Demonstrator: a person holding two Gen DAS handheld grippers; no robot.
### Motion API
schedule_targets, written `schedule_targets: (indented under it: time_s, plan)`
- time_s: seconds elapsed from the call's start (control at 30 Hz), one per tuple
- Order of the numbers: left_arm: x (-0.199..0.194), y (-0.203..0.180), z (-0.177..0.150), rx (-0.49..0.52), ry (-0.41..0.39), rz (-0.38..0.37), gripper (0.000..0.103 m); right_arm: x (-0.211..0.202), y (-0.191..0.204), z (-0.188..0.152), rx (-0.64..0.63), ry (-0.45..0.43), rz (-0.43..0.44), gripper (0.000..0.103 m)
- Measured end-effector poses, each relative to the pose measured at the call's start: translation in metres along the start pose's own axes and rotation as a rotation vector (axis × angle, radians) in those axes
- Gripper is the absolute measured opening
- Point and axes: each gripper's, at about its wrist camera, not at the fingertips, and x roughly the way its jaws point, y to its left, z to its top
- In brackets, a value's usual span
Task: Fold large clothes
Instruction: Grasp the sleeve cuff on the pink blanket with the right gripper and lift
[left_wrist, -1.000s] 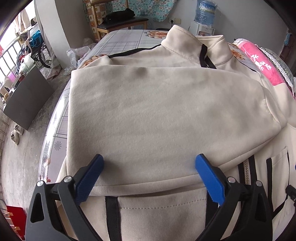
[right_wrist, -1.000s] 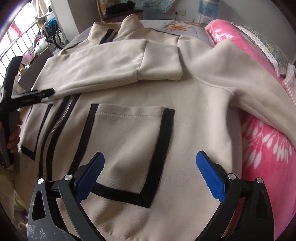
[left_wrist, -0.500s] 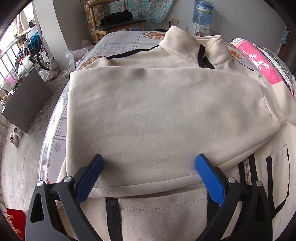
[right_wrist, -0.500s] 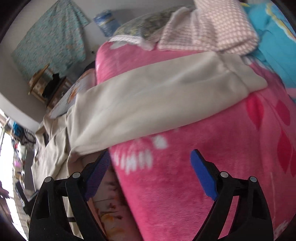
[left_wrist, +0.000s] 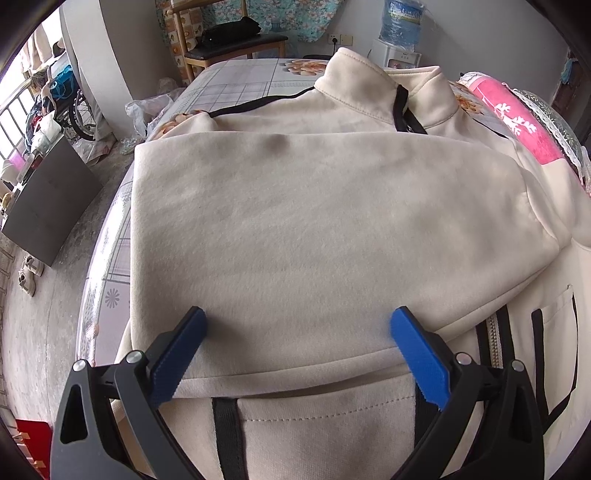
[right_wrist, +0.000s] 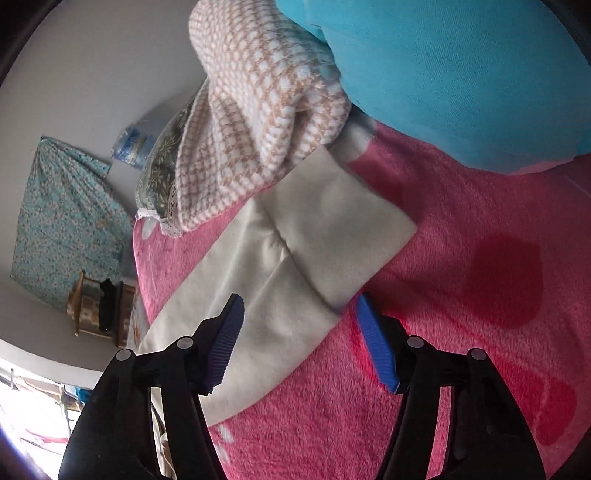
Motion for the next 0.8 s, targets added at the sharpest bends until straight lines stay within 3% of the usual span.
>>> schedule_targets:
  time_s: [0.27, 0.33, 0.4, 0.57, 0.8]
  plan:
    - [0.001, 0.000, 0.001, 0.001, 0.006, -0.001, 0.099, 0.013, -0.018, 0.017, 0.092, -0.033, 0.032, 0.040]
    - [0.001, 0.000, 0.001, 0.001, 0.007, -0.001, 0.098, 0.008, -0.026, 0.019, 0.104, -0.039, 0.036, 0.029]
    - [0.001, 0.000, 0.001, 0.000, 0.008, -0.001, 0.098, 0.004, -0.028, 0.020, 0.110, -0.046, 0.033, 0.011]
    - [0.001, -0.001, 0.002, 0.001, 0.008, -0.002, 0.098, -0.020, -0.001, 0.022, 0.019, -0.114, 0.037, 0.010]
    - [0.001, 0.000, -0.001, 0.000, -0.003, -0.004, 0.099, -0.070, 0.090, 0.016, -0.185, -0.217, 0.126, 0.009]
